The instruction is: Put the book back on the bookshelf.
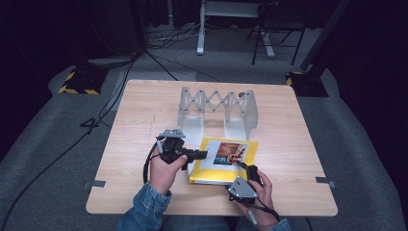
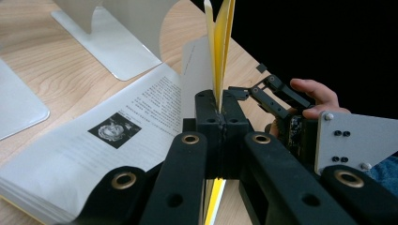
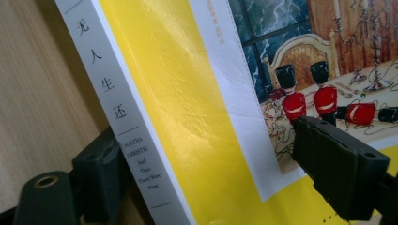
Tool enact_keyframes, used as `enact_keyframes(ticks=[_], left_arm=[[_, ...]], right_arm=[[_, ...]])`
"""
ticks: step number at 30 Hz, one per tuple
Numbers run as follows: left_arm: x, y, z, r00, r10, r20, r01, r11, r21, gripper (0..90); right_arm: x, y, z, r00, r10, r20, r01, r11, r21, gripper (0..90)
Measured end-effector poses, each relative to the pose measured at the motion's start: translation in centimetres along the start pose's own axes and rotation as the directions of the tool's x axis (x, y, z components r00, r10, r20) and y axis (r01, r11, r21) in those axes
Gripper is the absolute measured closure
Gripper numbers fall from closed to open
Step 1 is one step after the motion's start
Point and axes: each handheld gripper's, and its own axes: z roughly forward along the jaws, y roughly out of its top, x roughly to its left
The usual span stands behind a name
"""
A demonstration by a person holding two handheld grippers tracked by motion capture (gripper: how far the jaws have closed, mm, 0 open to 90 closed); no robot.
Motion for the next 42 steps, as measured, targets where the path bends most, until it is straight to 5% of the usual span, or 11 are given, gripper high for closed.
enact_keyframes(ticks=[3, 8, 13, 23, 24, 26, 28, 31, 35, 39, 42], left_arm=[[0.3, 0.0, -0.1, 0.9999, -0.005, -0.011, 0.005, 1.0000, 0.001, 89.3], [1.3, -0.5, 0.2, 0.9907, -0.044, -0.129, 0.048, 0.9984, 0.030, 89.4], [1.5, -0.6, 0.9, 0.9838, -0.028, -0.177, 0.042, 0.9960, 0.079, 89.5], [2.7, -1.3, 1.8, 0.9799, -0.069, -0.187, 0.095, 0.9863, 0.135, 89.4], [2.8, -1.3, 1.8, 0.9794, -0.074, -0.188, 0.100, 0.9861, 0.133, 89.5], [2.8, -1.3, 1.8, 0.9795, -0.076, -0.187, 0.100, 0.9873, 0.123, 89.4], [2.8, -1.3, 1.7, 0.9803, -0.076, -0.182, 0.098, 0.9883, 0.117, 89.4], [2.6, -1.3, 1.3, 0.9818, -0.069, -0.177, 0.086, 0.9923, 0.089, 89.3], [2.4, -1.1, 0.6, 0.9819, -0.059, -0.180, 0.068, 0.9967, 0.044, 86.4], [2.5, -1.1, -0.5, 0.9729, -0.052, -0.226, 0.051, 0.9987, -0.007, 70.6], [2.5, -1.2, -1.5, 0.9457, -0.025, -0.324, 0.018, 0.9995, -0.025, 63.6]], right_arm=[[0.0, 0.1, 0.3, 0.9996, -0.027, 0.004, 0.027, 1.000, -0.006, 18.4], [0.2, 0.7, -0.3, 0.9941, -0.109, 0.002, 0.109, 0.993, -0.041, 33.3], [-0.1, 0.8, -0.3, 0.9931, -0.117, -0.008, 0.117, 0.993, -0.031, 33.0], [0.6, 1.6, 1.2, 0.9693, -0.240, -0.054, 0.240, 0.971, -0.004, 28.2], [0.6, 1.6, 1.3, 0.9682, -0.243, -0.060, 0.243, 0.970, -0.003, 32.5], [0.7, 1.8, 1.3, 0.9589, -0.258, -0.117, 0.260, 0.966, -0.003, 55.3], [0.9, 2.0, 1.2, 0.9332, -0.327, -0.150, 0.332, 0.943, 0.010, 64.0], [0.7, 2.0, 0.9, 0.9444, -0.308, -0.114, 0.311, 0.950, 0.005, 67.8], [0.3, 2.6, 0.2, 0.9448, -0.313, -0.097, 0.313, 0.950, -0.014, 71.4], [-0.1, 3.4, -0.8, 0.9460, -0.312, -0.086, 0.309, 0.950, -0.047, 75.0], [-0.6, 4.1, -1.5, 0.9516, -0.293, -0.092, 0.289, 0.956, -0.057, 76.5]])
